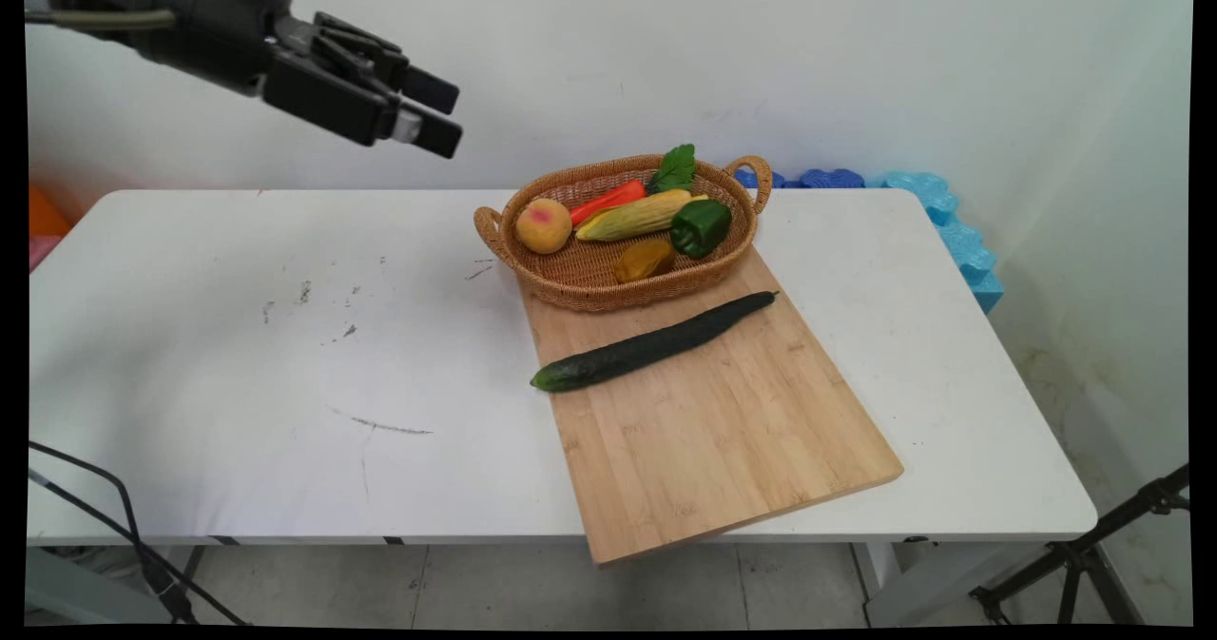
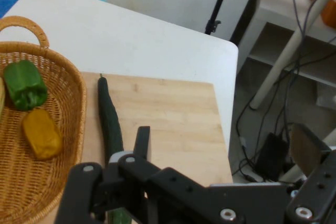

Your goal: Pick up the potato from the vegetable basket

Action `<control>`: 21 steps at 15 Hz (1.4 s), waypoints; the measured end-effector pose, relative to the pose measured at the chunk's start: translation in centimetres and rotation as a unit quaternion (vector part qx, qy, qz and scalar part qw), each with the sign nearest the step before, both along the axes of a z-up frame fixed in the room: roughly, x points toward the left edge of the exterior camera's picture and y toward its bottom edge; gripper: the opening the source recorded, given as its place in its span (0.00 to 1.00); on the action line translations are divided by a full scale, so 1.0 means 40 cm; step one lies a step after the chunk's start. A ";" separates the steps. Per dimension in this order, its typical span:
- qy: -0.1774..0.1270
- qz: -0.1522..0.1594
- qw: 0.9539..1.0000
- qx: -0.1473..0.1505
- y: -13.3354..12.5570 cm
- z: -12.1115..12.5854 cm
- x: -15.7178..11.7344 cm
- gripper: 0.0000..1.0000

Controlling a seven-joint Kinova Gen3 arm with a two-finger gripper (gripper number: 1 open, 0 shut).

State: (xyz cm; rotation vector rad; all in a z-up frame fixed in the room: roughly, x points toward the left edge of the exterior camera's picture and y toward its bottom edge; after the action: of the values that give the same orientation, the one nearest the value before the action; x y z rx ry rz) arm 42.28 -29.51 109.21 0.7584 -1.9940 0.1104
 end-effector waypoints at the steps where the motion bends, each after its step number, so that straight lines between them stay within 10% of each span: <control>1: -0.001 0.005 1.000 -0.001 -0.010 0.000 -0.011 1.00; 12: -0.024 0.088 0.996 0.004 -0.229 -0.040 -0.128 1.00; 21: -0.104 0.133 0.985 0.037 -0.386 -0.184 -0.247 1.00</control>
State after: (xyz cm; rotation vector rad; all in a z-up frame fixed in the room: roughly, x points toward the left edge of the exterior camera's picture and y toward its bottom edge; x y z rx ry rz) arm 32.40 -44.93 101.83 1.0978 -2.0908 0.2850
